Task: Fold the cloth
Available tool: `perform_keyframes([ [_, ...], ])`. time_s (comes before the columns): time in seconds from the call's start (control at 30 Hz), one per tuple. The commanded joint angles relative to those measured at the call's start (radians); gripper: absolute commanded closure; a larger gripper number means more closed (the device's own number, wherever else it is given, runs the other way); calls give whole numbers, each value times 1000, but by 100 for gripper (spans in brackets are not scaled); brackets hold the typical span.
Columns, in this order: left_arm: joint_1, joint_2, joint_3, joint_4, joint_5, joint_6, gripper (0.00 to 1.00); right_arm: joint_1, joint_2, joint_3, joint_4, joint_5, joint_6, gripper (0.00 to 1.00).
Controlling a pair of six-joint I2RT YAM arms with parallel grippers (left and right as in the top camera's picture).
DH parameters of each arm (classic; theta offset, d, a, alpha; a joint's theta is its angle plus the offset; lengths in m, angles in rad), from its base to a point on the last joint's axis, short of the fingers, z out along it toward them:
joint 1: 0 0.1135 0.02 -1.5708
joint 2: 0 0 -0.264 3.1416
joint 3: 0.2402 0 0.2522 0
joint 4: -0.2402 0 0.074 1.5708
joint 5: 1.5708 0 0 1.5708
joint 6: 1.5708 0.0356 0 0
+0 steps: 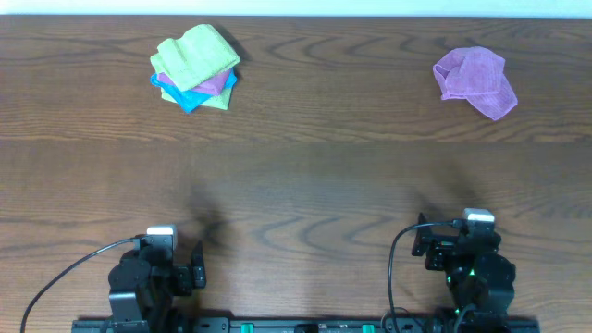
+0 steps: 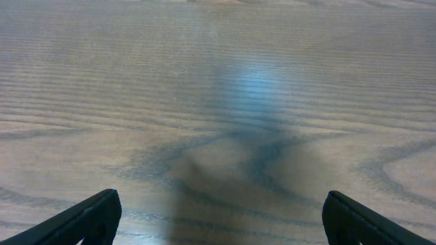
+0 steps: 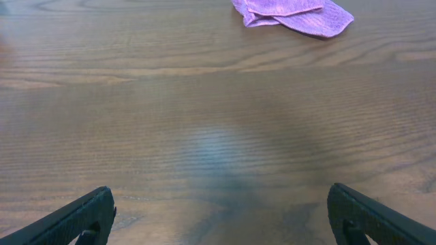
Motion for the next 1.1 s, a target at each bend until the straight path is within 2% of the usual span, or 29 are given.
perform_keyframes([
  [0.0,-6,-10,-18,-46,-26,23,5,-6,-11,-8,-8,10,17,1],
  [0.27,-6,-10,-18,-46,-25,23,5,-6,8,7,3,2,14,1],
  [0.4,-6,-10,-18,-46,-25,23,5,-6,125,117,-1,3,51,1],
  [0.5,-6,-10,-18,-46,-25,23,5,-7,286,253,-4,19,54,1],
  [0.7,-6,-10,-18,-46,-25,22,5,-41,669,587,-26,85,153,1],
  [0.9,-6,-10,-18,-46,-25,23,4,-45,1062,974,-82,162,152,1],
  [1.07,-6,-10,-18,-46,-26,23,4,-60,1317,1244,-132,220,152,1],
])
